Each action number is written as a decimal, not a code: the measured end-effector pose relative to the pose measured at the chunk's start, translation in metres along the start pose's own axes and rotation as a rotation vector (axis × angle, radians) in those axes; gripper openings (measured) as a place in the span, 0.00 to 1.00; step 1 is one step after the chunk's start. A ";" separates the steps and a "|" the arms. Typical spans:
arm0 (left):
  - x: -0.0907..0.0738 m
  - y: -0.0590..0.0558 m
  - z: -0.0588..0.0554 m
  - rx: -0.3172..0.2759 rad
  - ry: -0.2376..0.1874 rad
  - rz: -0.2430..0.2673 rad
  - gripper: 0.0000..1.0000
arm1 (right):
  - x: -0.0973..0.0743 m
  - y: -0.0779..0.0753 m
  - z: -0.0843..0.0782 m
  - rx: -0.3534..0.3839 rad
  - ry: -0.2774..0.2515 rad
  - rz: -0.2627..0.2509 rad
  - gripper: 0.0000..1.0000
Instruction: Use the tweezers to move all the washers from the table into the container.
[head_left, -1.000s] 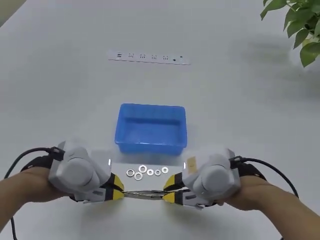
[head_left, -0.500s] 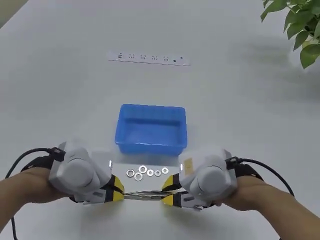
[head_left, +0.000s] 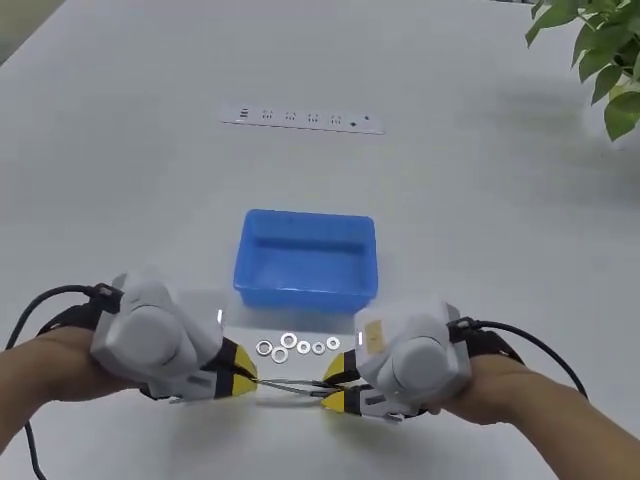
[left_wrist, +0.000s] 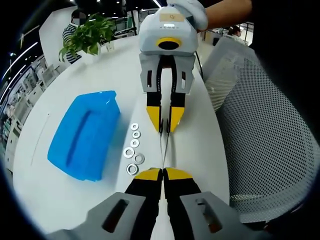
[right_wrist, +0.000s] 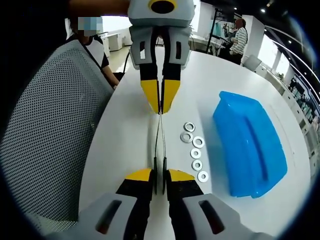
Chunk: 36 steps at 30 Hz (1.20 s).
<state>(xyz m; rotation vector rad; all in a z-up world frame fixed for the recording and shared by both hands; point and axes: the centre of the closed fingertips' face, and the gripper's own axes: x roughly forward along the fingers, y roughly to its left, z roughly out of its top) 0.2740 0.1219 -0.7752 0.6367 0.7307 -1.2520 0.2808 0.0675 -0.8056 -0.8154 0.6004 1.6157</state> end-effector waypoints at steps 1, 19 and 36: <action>-0.001 0.000 0.001 0.003 -0.003 0.001 0.06 | 0.000 0.000 0.000 0.002 -0.002 -0.001 0.12; -0.022 -0.004 0.041 0.037 -0.064 -0.022 0.05 | -0.006 0.001 0.008 0.028 -0.035 -0.008 0.10; -0.037 -0.005 0.078 0.069 -0.151 -0.012 0.05 | -0.006 -0.004 0.026 0.031 -0.105 -0.042 0.09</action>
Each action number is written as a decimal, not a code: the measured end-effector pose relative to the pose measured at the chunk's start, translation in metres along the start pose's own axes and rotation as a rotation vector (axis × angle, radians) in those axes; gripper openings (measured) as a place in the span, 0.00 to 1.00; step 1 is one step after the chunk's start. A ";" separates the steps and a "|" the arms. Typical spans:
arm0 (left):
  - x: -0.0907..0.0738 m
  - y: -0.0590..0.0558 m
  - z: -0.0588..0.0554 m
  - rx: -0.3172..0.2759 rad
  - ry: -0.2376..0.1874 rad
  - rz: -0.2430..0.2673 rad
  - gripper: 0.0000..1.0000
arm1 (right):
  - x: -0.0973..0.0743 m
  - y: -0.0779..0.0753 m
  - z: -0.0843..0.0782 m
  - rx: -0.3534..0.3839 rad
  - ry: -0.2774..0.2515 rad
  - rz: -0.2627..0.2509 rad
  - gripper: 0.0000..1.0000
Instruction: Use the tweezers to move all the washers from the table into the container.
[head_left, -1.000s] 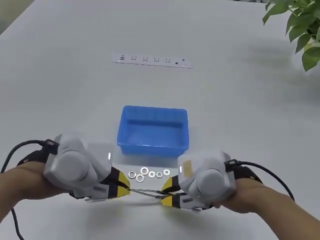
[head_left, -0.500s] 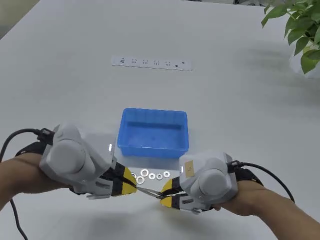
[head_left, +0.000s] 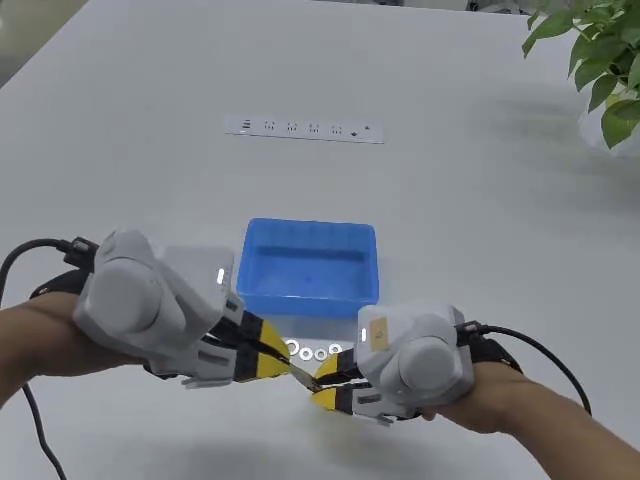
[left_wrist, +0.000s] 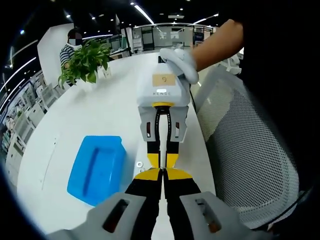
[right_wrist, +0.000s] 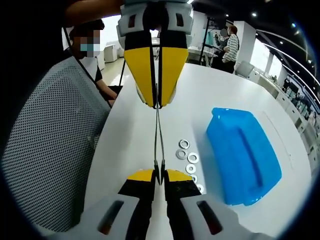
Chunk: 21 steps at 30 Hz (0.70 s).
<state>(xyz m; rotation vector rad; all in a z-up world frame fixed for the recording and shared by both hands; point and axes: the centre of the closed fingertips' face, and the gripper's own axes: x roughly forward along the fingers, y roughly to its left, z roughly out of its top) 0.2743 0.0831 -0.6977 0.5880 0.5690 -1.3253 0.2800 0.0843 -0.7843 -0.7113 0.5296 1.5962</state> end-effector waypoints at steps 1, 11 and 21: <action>0.000 0.000 0.002 0.001 -0.006 0.001 0.05 | 0.001 0.000 0.001 0.000 -0.004 -0.004 0.09; 0.008 -0.003 0.009 -0.003 -0.038 -0.006 0.06 | 0.006 0.001 0.001 -0.004 -0.018 -0.007 0.10; 0.013 0.000 0.013 -0.021 -0.078 -0.009 0.06 | 0.005 0.001 0.000 0.006 -0.027 -0.009 0.09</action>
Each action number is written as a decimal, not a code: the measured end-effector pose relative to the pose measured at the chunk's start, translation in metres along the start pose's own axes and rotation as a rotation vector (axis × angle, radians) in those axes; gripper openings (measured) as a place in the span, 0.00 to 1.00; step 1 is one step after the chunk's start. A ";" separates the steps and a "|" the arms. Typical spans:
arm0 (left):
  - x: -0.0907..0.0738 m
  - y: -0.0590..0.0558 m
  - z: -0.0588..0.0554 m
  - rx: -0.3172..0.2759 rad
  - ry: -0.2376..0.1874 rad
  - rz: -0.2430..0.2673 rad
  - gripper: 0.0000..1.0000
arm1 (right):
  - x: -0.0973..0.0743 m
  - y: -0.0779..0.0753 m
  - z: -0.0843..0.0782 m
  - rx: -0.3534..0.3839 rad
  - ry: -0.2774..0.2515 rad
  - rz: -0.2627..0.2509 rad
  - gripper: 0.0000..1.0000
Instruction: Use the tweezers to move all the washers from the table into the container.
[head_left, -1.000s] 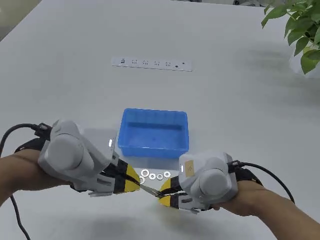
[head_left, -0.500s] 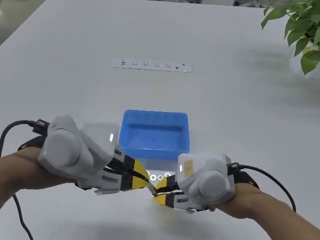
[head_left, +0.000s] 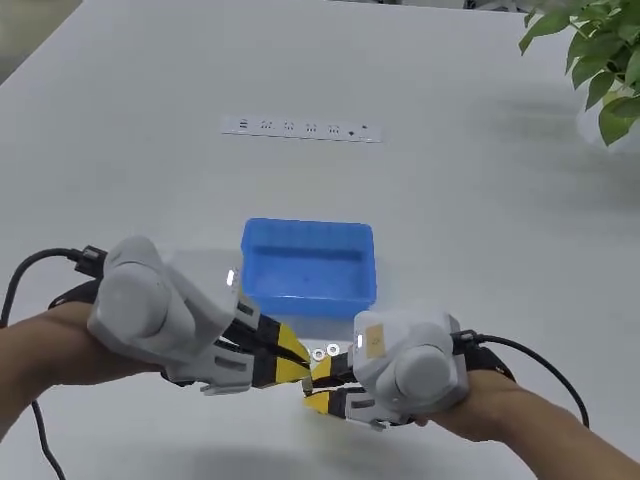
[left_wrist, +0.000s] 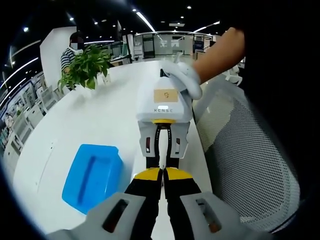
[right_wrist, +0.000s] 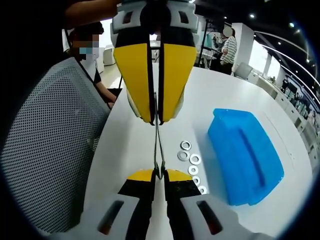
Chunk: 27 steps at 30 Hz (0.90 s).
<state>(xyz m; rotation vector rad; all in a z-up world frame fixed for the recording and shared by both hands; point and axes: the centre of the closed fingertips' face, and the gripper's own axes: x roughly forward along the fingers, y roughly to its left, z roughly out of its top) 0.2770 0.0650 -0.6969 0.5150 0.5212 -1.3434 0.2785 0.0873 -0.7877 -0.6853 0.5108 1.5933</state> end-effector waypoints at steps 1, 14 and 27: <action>0.001 0.000 0.000 -0.002 -0.003 -0.001 0.06 | 0.000 0.000 0.000 0.001 -0.001 0.000 0.09; 0.005 0.003 0.005 -0.001 -0.022 -0.003 0.06 | -0.001 0.000 -0.001 0.002 0.001 -0.002 0.09; 0.003 0.000 0.005 0.006 -0.017 -0.010 0.05 | -0.001 0.000 -0.001 -0.002 0.002 -0.005 0.10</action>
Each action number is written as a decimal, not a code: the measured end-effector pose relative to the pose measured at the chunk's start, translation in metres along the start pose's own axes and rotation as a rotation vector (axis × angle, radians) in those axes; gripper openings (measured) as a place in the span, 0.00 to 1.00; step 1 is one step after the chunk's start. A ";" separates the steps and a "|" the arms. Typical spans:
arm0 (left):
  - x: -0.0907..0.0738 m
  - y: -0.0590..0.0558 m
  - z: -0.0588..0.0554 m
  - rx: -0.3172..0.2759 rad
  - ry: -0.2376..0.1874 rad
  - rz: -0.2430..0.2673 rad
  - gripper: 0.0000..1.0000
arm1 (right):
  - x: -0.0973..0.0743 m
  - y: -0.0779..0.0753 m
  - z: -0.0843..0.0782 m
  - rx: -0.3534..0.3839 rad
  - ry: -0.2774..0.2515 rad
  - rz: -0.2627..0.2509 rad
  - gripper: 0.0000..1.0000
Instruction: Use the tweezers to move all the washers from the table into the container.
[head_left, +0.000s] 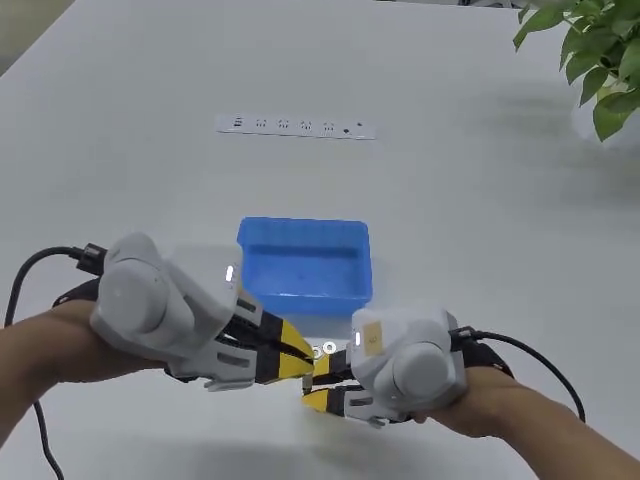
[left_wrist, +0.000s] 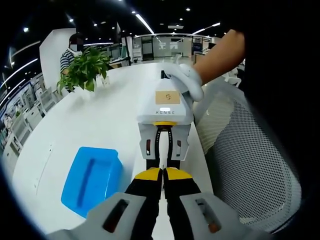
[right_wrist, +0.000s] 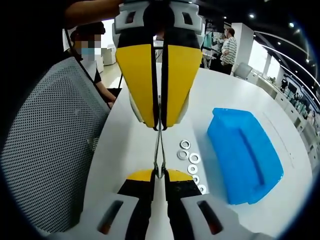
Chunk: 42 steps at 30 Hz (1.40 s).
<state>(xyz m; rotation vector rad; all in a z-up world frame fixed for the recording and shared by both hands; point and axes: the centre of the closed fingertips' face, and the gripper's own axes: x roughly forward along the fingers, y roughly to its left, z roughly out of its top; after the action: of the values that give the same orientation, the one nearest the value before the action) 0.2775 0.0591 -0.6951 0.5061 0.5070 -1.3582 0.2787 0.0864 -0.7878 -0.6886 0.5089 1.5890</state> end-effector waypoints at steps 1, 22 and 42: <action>0.000 0.000 0.000 -0.001 0.000 0.000 0.05 | 0.000 0.000 0.000 0.000 0.000 0.000 0.10; 0.001 0.002 0.001 -0.006 0.002 0.000 0.06 | -0.001 0.001 0.000 0.002 -0.001 -0.001 0.09; -0.005 0.013 0.005 0.006 0.003 0.022 0.05 | -0.016 -0.014 0.005 0.050 -0.032 -0.063 0.19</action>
<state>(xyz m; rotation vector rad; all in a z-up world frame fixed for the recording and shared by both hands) 0.2902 0.0617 -0.6875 0.5169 0.4986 -1.3381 0.2927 0.0806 -0.7725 -0.6345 0.4975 1.5215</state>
